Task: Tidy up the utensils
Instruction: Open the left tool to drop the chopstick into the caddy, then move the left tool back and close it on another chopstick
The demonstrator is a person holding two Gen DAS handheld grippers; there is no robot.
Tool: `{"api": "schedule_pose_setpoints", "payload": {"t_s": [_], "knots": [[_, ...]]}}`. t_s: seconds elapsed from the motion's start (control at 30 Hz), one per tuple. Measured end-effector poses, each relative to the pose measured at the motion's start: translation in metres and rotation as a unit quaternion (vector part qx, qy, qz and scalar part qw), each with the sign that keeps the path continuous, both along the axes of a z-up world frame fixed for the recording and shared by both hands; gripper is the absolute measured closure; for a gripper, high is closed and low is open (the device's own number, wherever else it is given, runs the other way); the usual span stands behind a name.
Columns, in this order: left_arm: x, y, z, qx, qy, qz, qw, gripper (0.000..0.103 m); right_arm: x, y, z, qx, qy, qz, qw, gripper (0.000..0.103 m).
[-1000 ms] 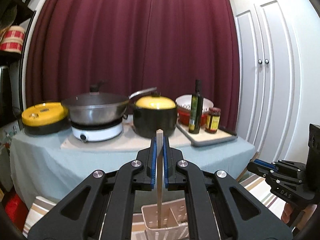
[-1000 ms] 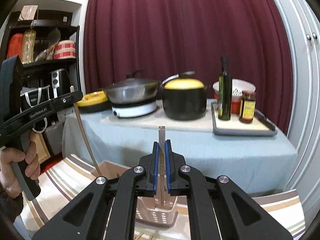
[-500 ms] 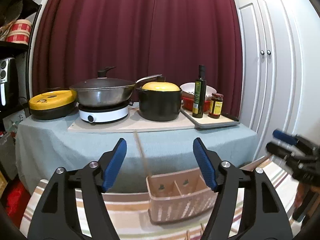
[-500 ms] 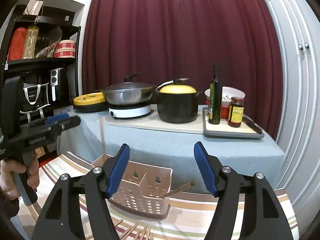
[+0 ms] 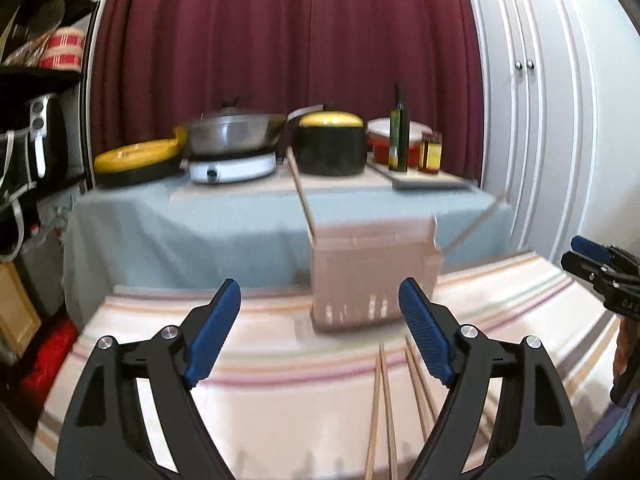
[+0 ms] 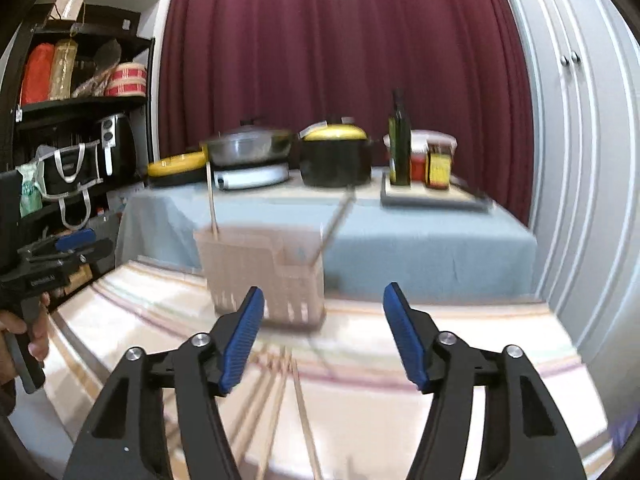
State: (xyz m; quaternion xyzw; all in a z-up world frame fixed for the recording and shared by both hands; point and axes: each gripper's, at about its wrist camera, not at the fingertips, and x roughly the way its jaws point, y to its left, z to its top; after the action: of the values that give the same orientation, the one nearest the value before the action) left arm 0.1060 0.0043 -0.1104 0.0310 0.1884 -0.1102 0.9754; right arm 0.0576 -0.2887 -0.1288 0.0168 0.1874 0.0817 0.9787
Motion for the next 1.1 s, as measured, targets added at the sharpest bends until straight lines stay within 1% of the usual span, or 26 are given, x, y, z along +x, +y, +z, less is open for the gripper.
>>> {"api": "schedule_pose_setpoints", "payload": {"t_s": [0.07,0.13,0.2,0.27,0.33,0.4,0.47,0.53,0.6,0.63,0.7,0.83,0.87,0.93,1.03,1.1], "knots": [[-0.013,0.003,-0.019,0.005,0.018,0.005,0.9998,0.023,-0.01,-0.002,-0.02,-0.002,0.02,0.0,1.0,0.047],[-0.021,0.006,-0.032,0.009,0.032,0.011,0.9994,0.024,-0.018,-0.005,-0.04,0.003,0.045,0.0,0.999,0.053],[-0.031,0.011,-0.051,0.006,0.052,0.015,0.9985,0.025,-0.029,-0.008,-0.061,0.012,0.068,0.001,0.998,0.055],[-0.04,0.015,-0.067,0.006,0.07,0.021,0.9973,0.026,-0.038,-0.009,-0.076,0.01,0.082,0.001,0.997,0.056],[-0.047,0.019,-0.084,0.006,0.093,0.025,0.9953,0.033,-0.045,-0.012,-0.091,0.014,0.096,0.001,0.995,0.06],[-0.053,0.022,-0.095,0.004,0.108,0.028,0.9937,0.036,-0.05,-0.014,-0.101,0.014,0.106,-0.001,0.994,0.062],[-0.06,0.024,-0.106,0.0,0.122,0.029,0.9921,0.038,-0.054,-0.015,-0.107,0.02,0.11,0.0,0.994,0.064],[-0.066,0.024,-0.115,0.002,0.128,0.028,0.9914,0.039,-0.057,-0.015,-0.113,0.024,0.115,0.003,0.993,0.071],[-0.07,0.022,-0.121,0.007,0.131,0.024,0.9911,0.043,-0.06,-0.014,-0.12,0.022,0.12,0.005,0.993,0.075],[-0.071,0.02,-0.123,0.01,0.133,0.021,0.9908,0.044,-0.061,-0.014,-0.121,0.022,0.122,0.007,0.992,0.079],[-0.073,0.019,-0.125,0.01,0.133,0.015,0.991,0.047,-0.061,-0.011,-0.125,0.018,0.124,0.01,0.992,0.084],[-0.076,0.011,-0.131,0.017,0.136,0.002,0.9906,0.054,-0.065,-0.009,-0.127,0.016,0.12,0.009,0.993,0.09],[-0.076,0.009,-0.132,0.019,0.136,0.0,0.9905,0.055,-0.065,-0.008,-0.127,0.015,0.119,0.009,0.993,0.09],[-0.076,0.006,-0.135,0.021,0.14,-0.007,0.9899,0.061,-0.066,-0.008,-0.127,0.014,0.118,0.009,0.993,0.091],[-0.077,0.002,-0.139,0.028,0.143,-0.013,0.9892,0.065,-0.068,-0.006,-0.127,0.012,0.116,0.009,0.993,0.092],[-0.078,0.0,-0.141,0.034,0.145,-0.017,0.9887,0.071,-0.069,-0.005,-0.127,0.011,0.115,0.009,0.993,0.092]]}}
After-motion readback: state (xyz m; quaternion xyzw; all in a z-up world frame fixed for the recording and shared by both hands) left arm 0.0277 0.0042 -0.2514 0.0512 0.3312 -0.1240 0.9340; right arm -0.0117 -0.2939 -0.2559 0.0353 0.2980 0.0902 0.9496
